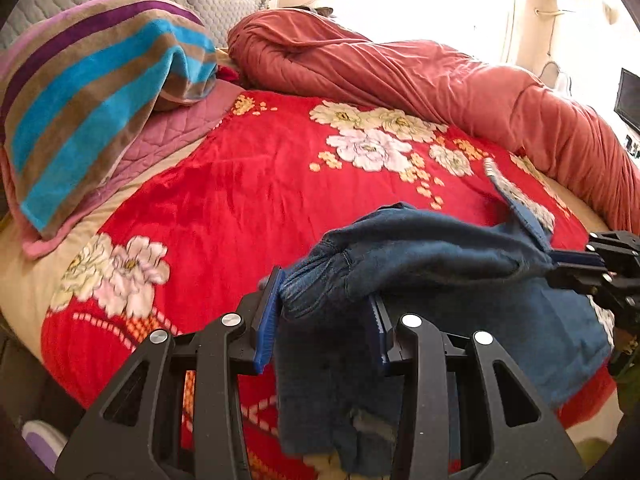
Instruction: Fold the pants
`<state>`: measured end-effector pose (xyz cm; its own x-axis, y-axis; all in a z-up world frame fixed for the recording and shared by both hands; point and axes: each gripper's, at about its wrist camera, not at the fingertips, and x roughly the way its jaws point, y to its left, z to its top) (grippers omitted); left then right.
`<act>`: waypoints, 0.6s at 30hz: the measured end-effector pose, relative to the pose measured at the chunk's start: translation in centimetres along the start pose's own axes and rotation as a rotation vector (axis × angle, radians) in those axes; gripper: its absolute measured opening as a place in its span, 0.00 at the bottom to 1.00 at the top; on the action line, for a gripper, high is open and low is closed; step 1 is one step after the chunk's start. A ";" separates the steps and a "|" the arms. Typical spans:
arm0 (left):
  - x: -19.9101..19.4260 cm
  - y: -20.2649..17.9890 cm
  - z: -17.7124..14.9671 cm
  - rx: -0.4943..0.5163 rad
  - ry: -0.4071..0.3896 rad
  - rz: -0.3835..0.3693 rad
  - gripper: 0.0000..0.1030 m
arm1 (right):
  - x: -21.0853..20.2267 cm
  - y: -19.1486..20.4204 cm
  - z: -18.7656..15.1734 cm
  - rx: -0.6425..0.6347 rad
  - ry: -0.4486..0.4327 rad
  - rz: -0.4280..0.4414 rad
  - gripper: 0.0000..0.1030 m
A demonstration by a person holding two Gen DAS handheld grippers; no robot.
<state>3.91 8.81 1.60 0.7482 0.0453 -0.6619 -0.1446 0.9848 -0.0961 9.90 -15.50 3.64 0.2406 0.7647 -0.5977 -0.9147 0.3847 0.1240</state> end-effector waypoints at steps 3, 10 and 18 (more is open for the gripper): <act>-0.8 -0.1 -1.1 0.006 0.017 -0.012 0.29 | -0.6 2.0 -1.1 -0.014 0.011 0.052 0.01; -1.4 -0.6 -3.3 0.010 0.052 -0.019 0.29 | -0.4 5.2 -2.9 -0.146 0.053 -0.063 0.26; -2.0 -0.5 -3.1 -0.001 0.039 -0.017 0.29 | 4.7 5.4 -4.1 -0.449 0.163 -0.320 0.51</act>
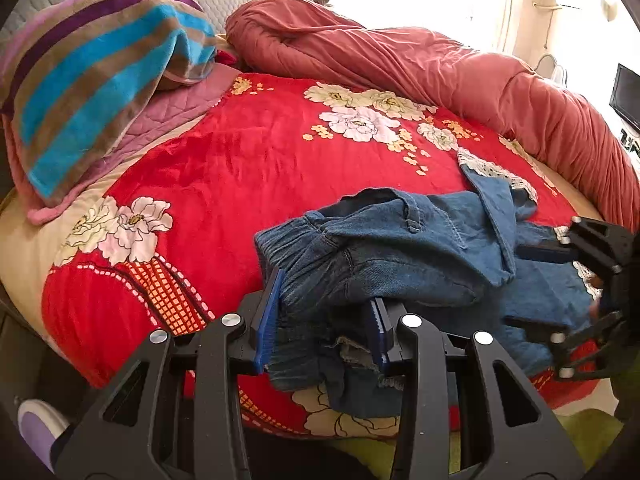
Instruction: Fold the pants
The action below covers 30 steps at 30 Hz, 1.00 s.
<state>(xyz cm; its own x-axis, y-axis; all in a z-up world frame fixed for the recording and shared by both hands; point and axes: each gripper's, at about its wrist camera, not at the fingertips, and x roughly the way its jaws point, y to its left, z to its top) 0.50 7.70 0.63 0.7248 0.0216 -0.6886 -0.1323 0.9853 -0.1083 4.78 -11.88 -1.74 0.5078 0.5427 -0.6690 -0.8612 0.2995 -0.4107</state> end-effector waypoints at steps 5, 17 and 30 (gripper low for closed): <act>-0.1 0.0 0.0 -0.004 0.005 -0.001 0.29 | 2.2 -1.8 -0.1 0.046 0.073 -0.003 0.02; 0.2 1.2 -1.3 -0.015 0.059 0.015 0.32 | -2.8 0.4 -1.1 0.196 -0.016 0.283 0.02; -1.7 3.9 -3.8 -0.111 0.090 0.076 0.34 | -0.8 2.5 -2.1 0.255 0.046 0.368 0.04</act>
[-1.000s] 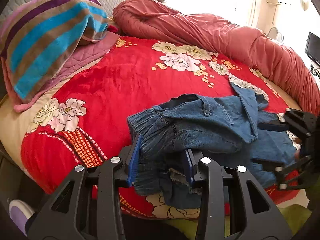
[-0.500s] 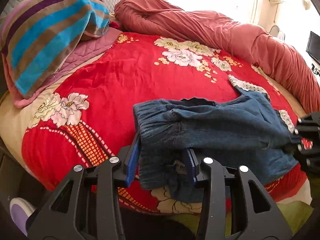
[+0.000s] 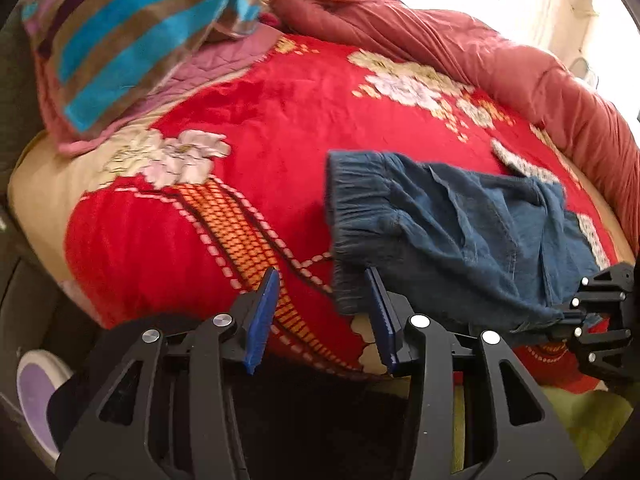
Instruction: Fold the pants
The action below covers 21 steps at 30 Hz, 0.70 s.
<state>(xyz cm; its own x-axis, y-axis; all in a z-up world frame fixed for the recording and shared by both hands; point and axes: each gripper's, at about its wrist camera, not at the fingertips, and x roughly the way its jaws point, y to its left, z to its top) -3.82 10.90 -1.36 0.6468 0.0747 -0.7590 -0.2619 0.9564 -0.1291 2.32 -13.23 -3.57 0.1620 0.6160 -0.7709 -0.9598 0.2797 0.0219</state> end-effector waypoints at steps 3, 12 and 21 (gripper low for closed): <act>-1.4 -0.5 0.7 -0.008 -0.038 -0.017 0.34 | 0.6 0.1 -0.4 0.000 0.016 0.004 0.06; 0.8 -7.6 2.5 0.141 0.011 -0.104 0.45 | -0.3 1.0 -0.4 -0.032 0.003 0.059 0.21; 2.9 -8.0 -0.3 0.219 0.046 -0.031 0.45 | -2.7 -1.9 0.6 0.110 -0.117 0.044 0.36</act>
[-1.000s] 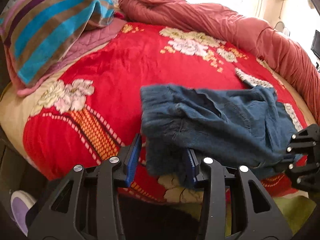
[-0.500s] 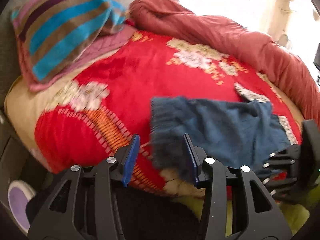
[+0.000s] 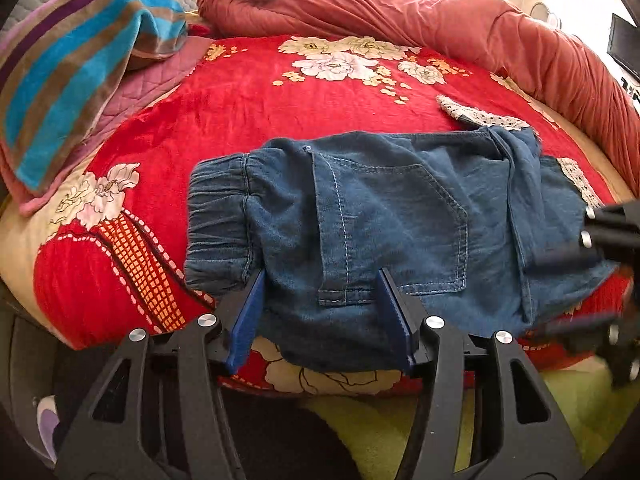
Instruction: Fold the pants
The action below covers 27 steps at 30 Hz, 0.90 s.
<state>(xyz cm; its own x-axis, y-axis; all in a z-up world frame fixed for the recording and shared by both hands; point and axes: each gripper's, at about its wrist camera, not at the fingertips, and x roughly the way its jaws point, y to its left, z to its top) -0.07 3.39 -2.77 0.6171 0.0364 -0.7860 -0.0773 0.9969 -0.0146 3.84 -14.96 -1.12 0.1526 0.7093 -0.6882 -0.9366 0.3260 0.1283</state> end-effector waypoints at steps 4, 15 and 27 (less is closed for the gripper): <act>0.0 -0.2 -0.3 0.013 -0.009 0.008 0.45 | 2.1 -1.2 -0.2 0.057 0.062 -0.062 0.36; 0.0 0.1 -0.3 0.005 -0.015 -0.010 0.46 | 4.1 -1.7 -1.2 0.113 0.134 -0.073 0.37; -1.4 -0.6 -0.3 0.001 -0.033 0.004 0.59 | -1.0 -3.6 -0.5 0.183 0.018 -0.123 0.53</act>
<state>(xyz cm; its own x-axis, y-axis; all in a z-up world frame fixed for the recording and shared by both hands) -1.11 2.73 -1.86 0.6421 0.0429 -0.7654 -0.0795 0.9968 -0.0108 6.90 -17.17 -1.23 0.2545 0.6464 -0.7193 -0.8385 0.5180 0.1688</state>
